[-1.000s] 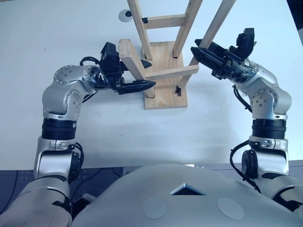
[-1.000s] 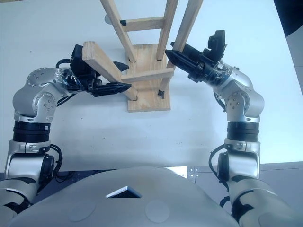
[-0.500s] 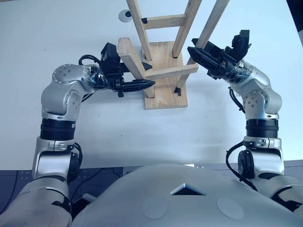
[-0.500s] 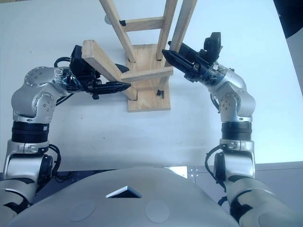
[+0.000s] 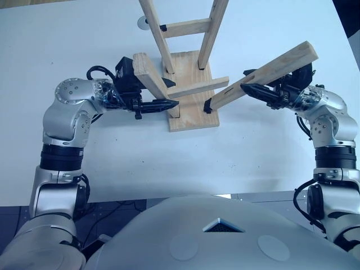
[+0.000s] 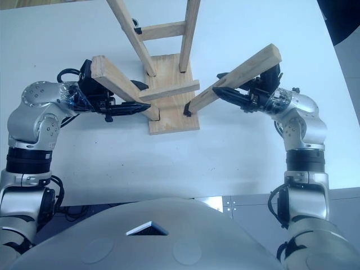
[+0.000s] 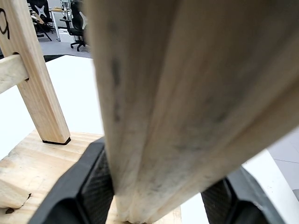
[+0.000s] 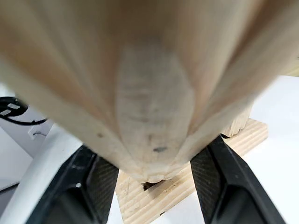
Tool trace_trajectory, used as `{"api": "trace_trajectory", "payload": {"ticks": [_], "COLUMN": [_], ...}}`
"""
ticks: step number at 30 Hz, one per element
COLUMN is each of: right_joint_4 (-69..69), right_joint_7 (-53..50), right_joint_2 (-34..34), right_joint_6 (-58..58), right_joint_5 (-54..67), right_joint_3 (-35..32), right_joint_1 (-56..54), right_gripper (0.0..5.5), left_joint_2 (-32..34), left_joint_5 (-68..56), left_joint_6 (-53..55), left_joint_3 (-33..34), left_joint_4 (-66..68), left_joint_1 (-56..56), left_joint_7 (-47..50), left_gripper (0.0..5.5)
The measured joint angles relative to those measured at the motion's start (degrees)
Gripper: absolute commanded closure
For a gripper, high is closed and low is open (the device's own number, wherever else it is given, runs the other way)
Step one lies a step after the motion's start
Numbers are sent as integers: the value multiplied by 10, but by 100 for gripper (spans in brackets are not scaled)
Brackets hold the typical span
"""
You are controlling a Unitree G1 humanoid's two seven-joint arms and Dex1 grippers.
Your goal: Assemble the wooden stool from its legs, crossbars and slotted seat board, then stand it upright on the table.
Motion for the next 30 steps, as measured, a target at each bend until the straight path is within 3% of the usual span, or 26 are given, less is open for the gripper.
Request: {"api": "trace_trajectory", "payload": {"ticks": [11,19,30], "right_joint_4": [57,118,112], "right_joint_7": [112,145,143], "right_joint_2": [-55,-58,-57], "right_joint_6": [-159,-143,-120], "right_joint_5": [-60,-71,-90], "right_joint_3": [112,160,180], "right_joint_1": [-117,-196,-222], "right_gripper": [347,347,347], "left_joint_2": [3,2,2], "left_joint_5": [5,15,20], "left_joint_6": [-7,-30,-35], "left_joint_3": [-8,-11,-18], "left_joint_4": [2,1,1], "left_joint_1": [-11,-12,-17], "left_joint_7": [-5,-9,-9], "left_gripper": [322,328,330]}}
